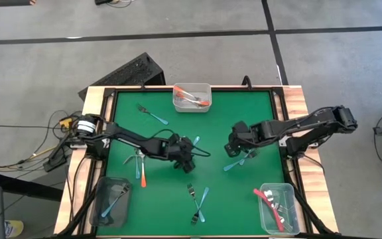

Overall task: Sort silverware by color (type)
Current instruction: Put the blue fork into the black transparent bin

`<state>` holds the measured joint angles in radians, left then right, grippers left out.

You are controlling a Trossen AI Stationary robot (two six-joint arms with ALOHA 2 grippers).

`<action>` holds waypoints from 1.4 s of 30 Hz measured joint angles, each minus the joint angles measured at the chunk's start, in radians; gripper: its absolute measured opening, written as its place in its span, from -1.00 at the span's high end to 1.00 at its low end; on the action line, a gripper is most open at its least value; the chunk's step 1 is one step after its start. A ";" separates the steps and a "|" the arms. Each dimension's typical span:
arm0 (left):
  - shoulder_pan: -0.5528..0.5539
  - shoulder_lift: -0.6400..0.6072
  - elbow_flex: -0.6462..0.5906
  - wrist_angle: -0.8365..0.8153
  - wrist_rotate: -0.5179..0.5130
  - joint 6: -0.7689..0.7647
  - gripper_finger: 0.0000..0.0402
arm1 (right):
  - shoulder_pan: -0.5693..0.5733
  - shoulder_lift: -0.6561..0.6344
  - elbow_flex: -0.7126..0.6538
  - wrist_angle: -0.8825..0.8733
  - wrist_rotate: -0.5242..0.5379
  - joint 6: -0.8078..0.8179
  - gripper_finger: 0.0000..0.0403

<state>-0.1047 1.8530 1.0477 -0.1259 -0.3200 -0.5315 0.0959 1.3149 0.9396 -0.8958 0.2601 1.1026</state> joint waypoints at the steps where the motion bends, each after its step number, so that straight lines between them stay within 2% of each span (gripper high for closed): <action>1: 0.000 0.000 0.008 -0.005 -0.010 0.005 0.31 | -0.004 0.007 -0.012 -0.012 -0.019 0.032 0.03; 5: 0.005 -0.008 0.029 -0.017 -0.028 0.012 0.33 | -0.015 0.014 -0.065 -0.087 -0.082 0.128 0.03; 8: 0.006 -0.008 0.039 -0.017 -0.021 0.012 0.33 | -0.014 0.016 -0.121 -0.092 -0.158 0.131 0.03; 12: 0.006 -0.008 0.039 -0.021 -0.016 0.012 0.33 | 0.006 0.013 -0.166 -0.101 -0.183 0.110 0.03; 14: 0.006 -0.008 0.039 -0.020 -0.010 0.012 0.33 | 0.014 0.015 -0.181 -0.110 -0.165 0.039 0.03; 18: 0.006 -0.008 0.039 -0.020 -0.008 0.039 0.33 | 0.030 0.015 -0.191 -0.127 -0.021 -0.188 0.03; 20: 0.008 -0.008 0.039 -0.019 -0.008 0.072 0.33 | 0.020 0.015 -0.191 -0.135 -0.008 -0.278 0.03; 24: 0.016 -0.008 0.039 -0.019 -0.002 0.114 0.33 | -0.029 0.015 -0.191 -0.182 -0.050 -0.326 0.03; 30: 0.026 -0.008 0.039 -0.019 0.005 0.093 0.33 | -0.104 0.015 -0.192 -0.251 -0.082 -0.339 0.03; 42: 0.026 -0.009 0.039 -0.024 0.050 0.103 0.33 | -0.193 0.014 -0.199 -0.211 -0.164 -0.478 0.03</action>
<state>-0.0784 1.8442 1.0866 -0.1504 -0.2695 -0.4282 -0.0967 1.3293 0.7409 -1.1072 0.0957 0.6243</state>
